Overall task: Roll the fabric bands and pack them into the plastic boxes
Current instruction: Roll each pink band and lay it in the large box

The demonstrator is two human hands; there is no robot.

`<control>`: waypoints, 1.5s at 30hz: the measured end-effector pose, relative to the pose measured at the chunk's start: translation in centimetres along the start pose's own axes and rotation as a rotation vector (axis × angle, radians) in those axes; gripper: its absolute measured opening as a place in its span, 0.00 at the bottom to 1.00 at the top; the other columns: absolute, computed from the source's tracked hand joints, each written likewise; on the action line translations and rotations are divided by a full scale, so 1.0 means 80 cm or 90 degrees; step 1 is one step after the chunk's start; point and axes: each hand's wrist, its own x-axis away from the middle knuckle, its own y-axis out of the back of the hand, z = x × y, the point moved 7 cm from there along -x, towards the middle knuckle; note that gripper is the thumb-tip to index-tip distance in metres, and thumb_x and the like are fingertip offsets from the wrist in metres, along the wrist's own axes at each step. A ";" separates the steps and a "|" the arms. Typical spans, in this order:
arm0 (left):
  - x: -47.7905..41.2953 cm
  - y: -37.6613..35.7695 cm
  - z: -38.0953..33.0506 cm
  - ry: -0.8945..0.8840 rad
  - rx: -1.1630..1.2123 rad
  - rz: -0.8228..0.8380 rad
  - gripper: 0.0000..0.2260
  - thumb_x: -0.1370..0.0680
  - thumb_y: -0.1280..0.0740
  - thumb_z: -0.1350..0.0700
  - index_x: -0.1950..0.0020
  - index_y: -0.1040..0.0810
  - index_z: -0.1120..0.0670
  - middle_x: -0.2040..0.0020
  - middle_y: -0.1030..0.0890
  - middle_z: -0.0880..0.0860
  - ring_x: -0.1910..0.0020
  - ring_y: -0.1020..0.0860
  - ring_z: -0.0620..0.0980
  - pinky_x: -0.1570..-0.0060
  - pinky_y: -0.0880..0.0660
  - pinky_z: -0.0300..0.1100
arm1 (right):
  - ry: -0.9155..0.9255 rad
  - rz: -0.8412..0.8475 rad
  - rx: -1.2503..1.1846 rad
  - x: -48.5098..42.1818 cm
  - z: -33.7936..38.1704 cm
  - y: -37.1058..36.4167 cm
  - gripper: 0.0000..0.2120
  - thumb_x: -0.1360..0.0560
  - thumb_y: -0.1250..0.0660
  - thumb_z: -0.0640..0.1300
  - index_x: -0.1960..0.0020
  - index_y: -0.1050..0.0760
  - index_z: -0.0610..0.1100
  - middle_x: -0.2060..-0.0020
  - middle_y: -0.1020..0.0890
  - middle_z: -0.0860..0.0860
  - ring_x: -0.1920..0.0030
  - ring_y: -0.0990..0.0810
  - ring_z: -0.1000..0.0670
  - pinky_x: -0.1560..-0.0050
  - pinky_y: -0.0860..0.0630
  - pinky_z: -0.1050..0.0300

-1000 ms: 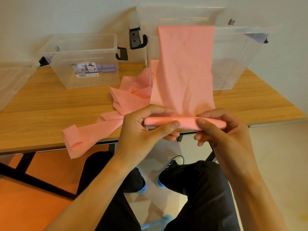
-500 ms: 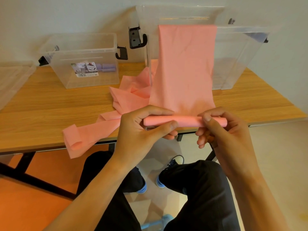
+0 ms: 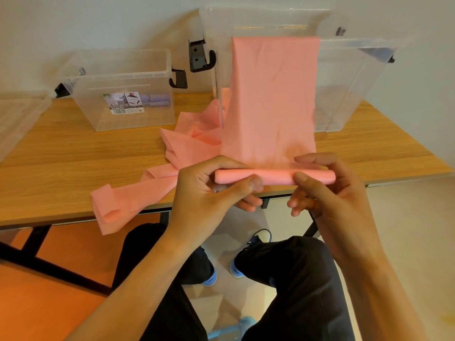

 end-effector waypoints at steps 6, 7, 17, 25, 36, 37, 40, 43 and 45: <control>-0.002 -0.001 0.001 0.004 0.012 -0.004 0.09 0.28 0.27 0.64 0.49 0.18 0.62 0.61 0.14 0.57 0.64 0.14 0.58 0.66 0.18 0.43 | 0.006 -0.024 0.002 0.000 0.002 0.003 0.11 0.33 0.25 0.47 0.57 0.20 0.40 0.70 0.21 0.43 0.75 0.23 0.48 0.71 0.24 0.59; -0.002 -0.001 0.001 0.003 0.009 -0.004 0.08 0.28 0.27 0.65 0.49 0.18 0.62 0.62 0.14 0.57 0.65 0.14 0.58 0.66 0.18 0.43 | 0.005 -0.027 0.002 -0.001 0.002 0.003 0.12 0.33 0.25 0.48 0.57 0.20 0.39 0.70 0.21 0.44 0.76 0.23 0.48 0.72 0.25 0.60; 0.001 -0.002 0.001 0.005 0.006 -0.003 0.10 0.29 0.26 0.67 0.48 0.18 0.62 0.60 0.14 0.57 0.64 0.14 0.57 0.65 0.18 0.41 | -0.005 -0.007 0.007 -0.001 -0.002 0.003 0.13 0.32 0.25 0.48 0.55 0.19 0.39 0.68 0.19 0.41 0.76 0.24 0.47 0.72 0.24 0.59; 0.000 -0.003 0.000 0.010 0.008 -0.005 0.09 0.29 0.26 0.65 0.50 0.18 0.61 0.61 0.14 0.57 0.65 0.14 0.58 0.66 0.18 0.42 | -0.001 0.000 0.013 0.000 0.000 0.003 0.12 0.33 0.25 0.45 0.55 0.21 0.39 0.69 0.20 0.40 0.77 0.24 0.45 0.73 0.27 0.58; 0.001 -0.004 -0.001 0.006 0.000 -0.001 0.08 0.29 0.26 0.62 0.51 0.18 0.60 0.62 0.14 0.57 0.66 0.15 0.57 0.68 0.19 0.43 | -0.004 0.022 0.011 0.001 0.000 0.002 0.09 0.34 0.25 0.46 0.57 0.20 0.43 0.68 0.19 0.38 0.78 0.25 0.44 0.74 0.25 0.59; 0.001 -0.004 0.000 0.006 0.002 -0.003 0.09 0.28 0.26 0.63 0.49 0.18 0.60 0.62 0.14 0.57 0.66 0.14 0.57 0.67 0.19 0.43 | -0.007 0.018 0.009 0.000 0.000 0.002 0.08 0.33 0.25 0.46 0.58 0.20 0.43 0.69 0.19 0.37 0.78 0.25 0.44 0.74 0.25 0.59; -0.001 -0.002 0.002 0.005 -0.002 -0.011 0.07 0.27 0.27 0.65 0.50 0.17 0.61 0.64 0.15 0.57 0.66 0.15 0.57 0.67 0.19 0.43 | -0.013 0.014 0.005 0.001 0.000 0.002 0.11 0.33 0.25 0.48 0.55 0.19 0.42 0.69 0.20 0.37 0.78 0.24 0.44 0.75 0.25 0.58; -0.002 0.000 0.002 0.008 -0.012 -0.019 0.05 0.27 0.27 0.62 0.52 0.17 0.60 0.64 0.15 0.57 0.68 0.15 0.57 0.69 0.19 0.43 | -0.005 0.021 0.011 0.002 0.001 0.001 0.13 0.33 0.25 0.46 0.53 0.21 0.40 0.67 0.19 0.38 0.78 0.23 0.44 0.74 0.25 0.58; -0.002 0.000 0.001 0.010 -0.015 -0.015 0.06 0.28 0.27 0.61 0.52 0.17 0.61 0.64 0.15 0.56 0.68 0.15 0.57 0.69 0.19 0.44 | -0.005 0.023 0.016 0.002 0.000 0.001 0.09 0.33 0.26 0.43 0.58 0.23 0.39 0.69 0.19 0.38 0.78 0.23 0.44 0.75 0.25 0.58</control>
